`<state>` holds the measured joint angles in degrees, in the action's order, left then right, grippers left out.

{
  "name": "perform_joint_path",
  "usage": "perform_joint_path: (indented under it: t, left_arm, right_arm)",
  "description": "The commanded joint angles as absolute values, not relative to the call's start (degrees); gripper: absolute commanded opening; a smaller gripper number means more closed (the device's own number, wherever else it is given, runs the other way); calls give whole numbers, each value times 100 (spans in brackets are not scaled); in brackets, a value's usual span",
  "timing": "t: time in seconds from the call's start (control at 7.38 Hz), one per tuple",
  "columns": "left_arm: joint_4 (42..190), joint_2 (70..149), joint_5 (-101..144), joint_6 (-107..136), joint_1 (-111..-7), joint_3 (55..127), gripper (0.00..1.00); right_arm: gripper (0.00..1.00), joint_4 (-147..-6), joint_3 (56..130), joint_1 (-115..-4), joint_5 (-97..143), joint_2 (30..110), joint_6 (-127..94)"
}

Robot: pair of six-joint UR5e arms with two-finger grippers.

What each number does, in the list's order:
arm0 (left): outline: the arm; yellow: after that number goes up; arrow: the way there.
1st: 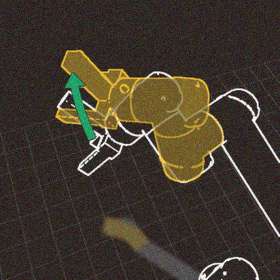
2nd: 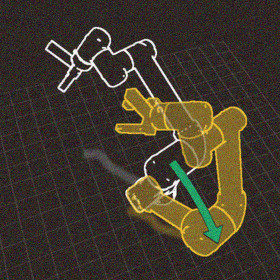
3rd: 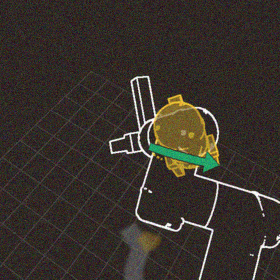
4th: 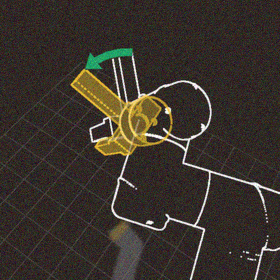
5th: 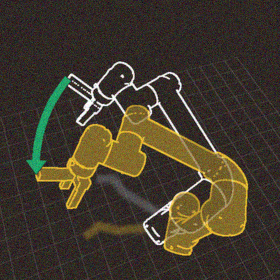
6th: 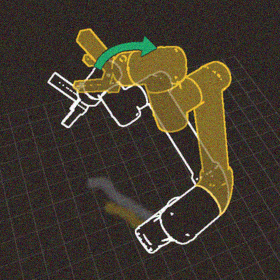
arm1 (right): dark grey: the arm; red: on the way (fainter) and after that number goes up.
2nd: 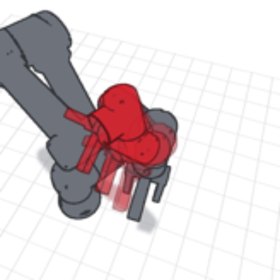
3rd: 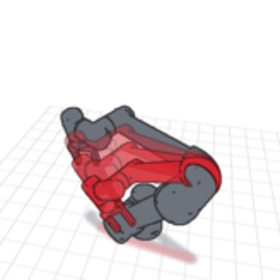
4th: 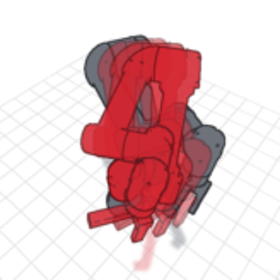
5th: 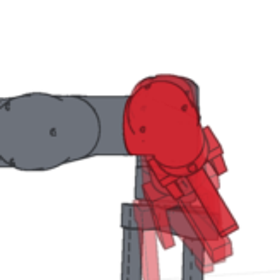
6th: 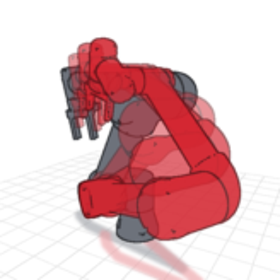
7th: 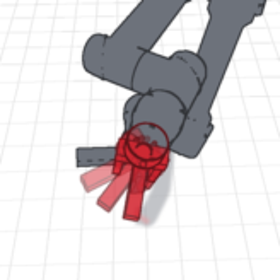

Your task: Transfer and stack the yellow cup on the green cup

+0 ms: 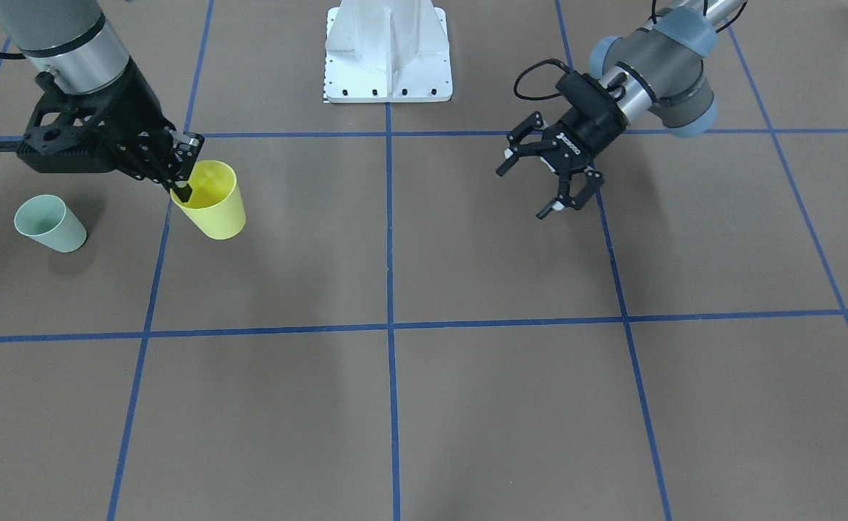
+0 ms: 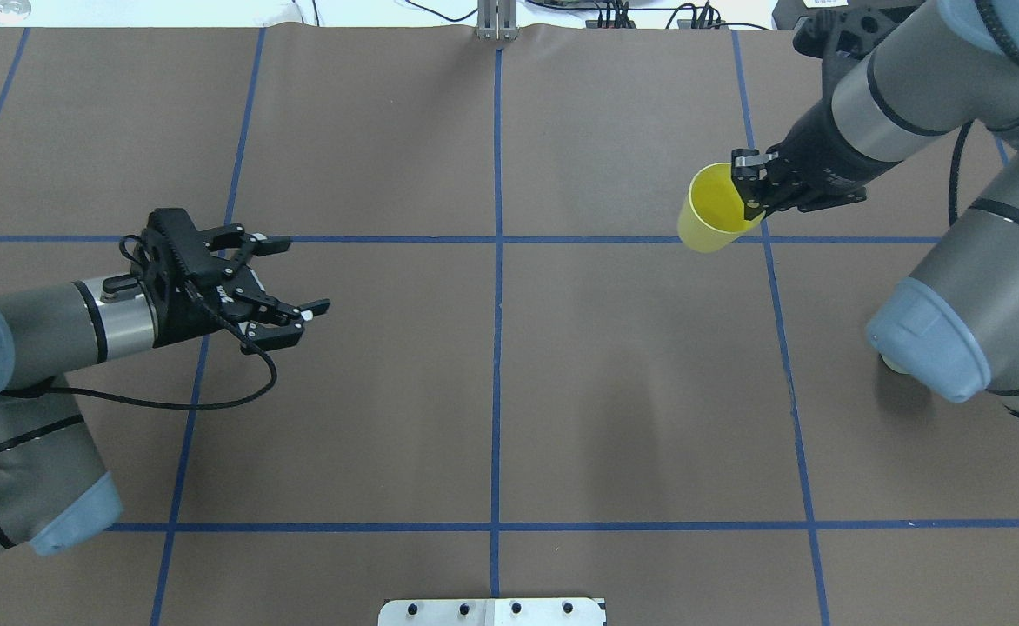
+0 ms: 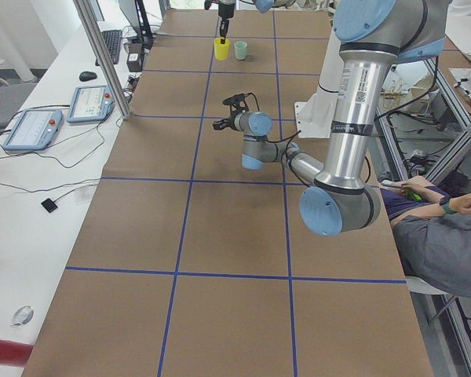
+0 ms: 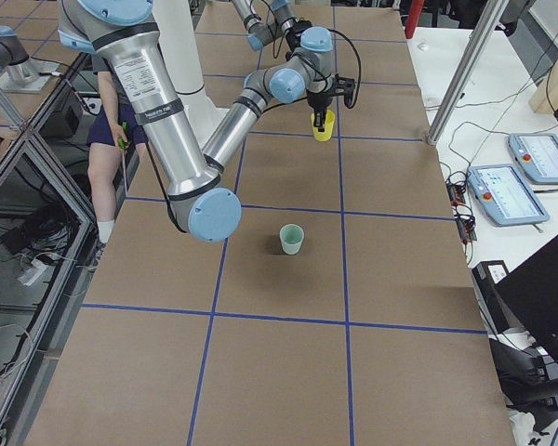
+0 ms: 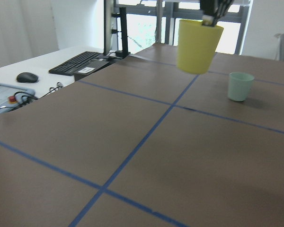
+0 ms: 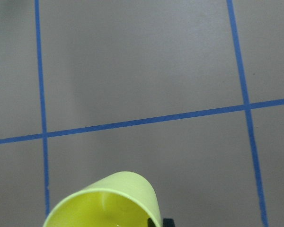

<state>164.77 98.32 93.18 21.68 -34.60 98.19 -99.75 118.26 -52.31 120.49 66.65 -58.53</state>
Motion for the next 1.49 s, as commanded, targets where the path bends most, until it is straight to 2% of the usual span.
perform_joint_path:
  t: [0.0,0.41,0.95,1.36]
  left_arm:
    - [15483,9283,9429,2153,-4102,9852,100]
    - [14392,8878,11008,2057,-5488,9835,100]
    - [12651,8877,12005,-112,-7028,9826,100]
    - [12586,8859,12146,-404,-7198,9844,100]
  right_arm:
    - [0,-9976,11839,-5571,12094,7196,-4778]
    - [0,-9923,11830,-6422,12830,8083,-2977]
    - [0,-9914,11611,-6899,13201,8691,-1890]
    - [0,-8355,11050,-6891,13262,9367,-1933]
